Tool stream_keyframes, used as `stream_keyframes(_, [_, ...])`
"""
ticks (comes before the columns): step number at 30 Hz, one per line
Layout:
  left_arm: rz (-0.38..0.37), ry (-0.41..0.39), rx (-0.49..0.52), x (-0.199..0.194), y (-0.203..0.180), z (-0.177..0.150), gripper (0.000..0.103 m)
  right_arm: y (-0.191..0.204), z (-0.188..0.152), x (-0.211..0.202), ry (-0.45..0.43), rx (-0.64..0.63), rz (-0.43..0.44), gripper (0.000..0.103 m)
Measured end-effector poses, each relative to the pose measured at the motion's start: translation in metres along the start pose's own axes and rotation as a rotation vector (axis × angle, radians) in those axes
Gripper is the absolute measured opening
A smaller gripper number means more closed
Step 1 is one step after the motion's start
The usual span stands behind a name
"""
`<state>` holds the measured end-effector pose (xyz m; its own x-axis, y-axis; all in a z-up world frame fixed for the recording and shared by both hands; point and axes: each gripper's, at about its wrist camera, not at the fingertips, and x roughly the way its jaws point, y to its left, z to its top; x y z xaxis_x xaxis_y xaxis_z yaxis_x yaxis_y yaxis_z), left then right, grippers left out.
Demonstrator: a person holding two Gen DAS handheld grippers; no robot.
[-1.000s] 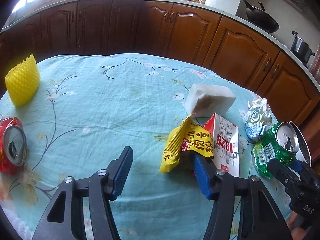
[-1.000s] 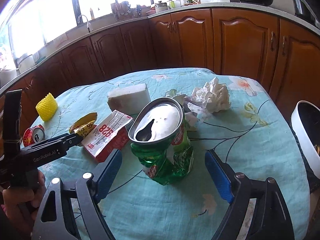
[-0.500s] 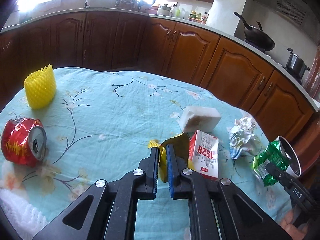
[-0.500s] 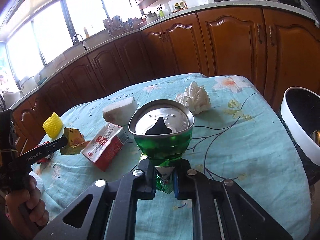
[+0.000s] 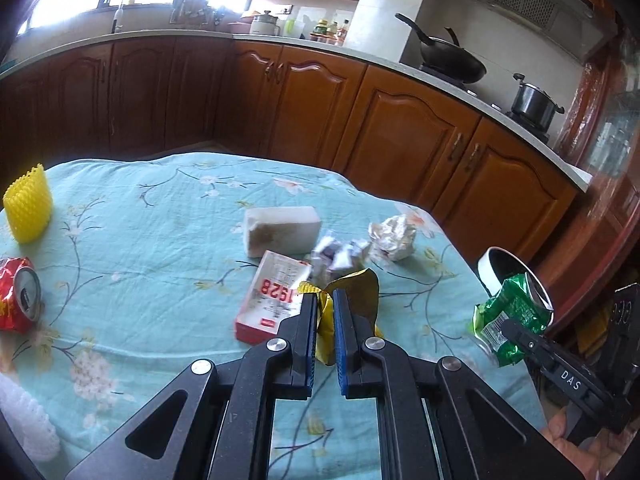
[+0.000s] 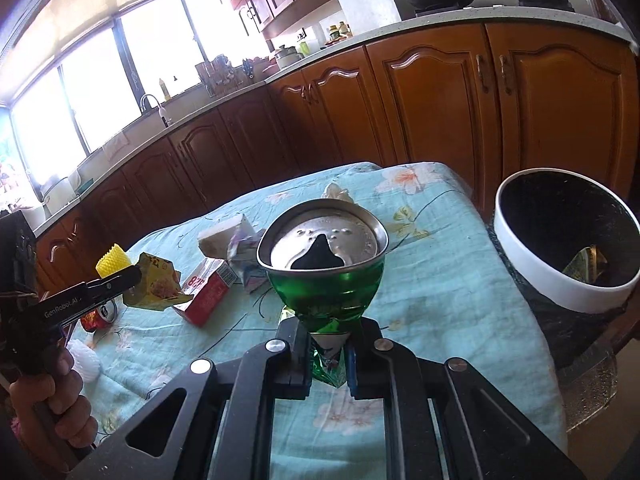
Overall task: Collect trash
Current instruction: 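Grasp the yellow chip bag with the left tool while the right tool grasps the green soda can, then carry the chip bag and can over the bin and open both tools to drop them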
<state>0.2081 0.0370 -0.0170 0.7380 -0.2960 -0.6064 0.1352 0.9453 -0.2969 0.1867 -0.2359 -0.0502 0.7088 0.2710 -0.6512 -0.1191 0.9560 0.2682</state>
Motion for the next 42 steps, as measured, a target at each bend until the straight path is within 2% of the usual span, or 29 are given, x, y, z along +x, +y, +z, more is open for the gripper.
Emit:
stream_keyframes(11, [-0.123, 0.07, 0.12, 0.027, -0.074, -0.008, 0.007, -0.042, -0.005, -0.038, -0.038, 0.026, -0.066, 0.012])
stream_keyframes(20, [-0.186, 0.112, 0.186, 0.055, -0.117, -0.01, 0.007, -0.074, -0.007, -0.058, -0.053, 0.059, -0.116, 0.012])
stream_keyframes(33, [-0.234, 0.124, 0.25, 0.099, -0.172, 0.0, 0.007, -0.123, 0.011, -0.076, -0.109, 0.116, -0.185, 0.012])
stream_keyframes(42, [-0.261, 0.119, 0.299, 0.129, -0.211, 0.012, 0.007, -0.145, 0.029, -0.077, -0.132, 0.11, -0.22, 0.012])
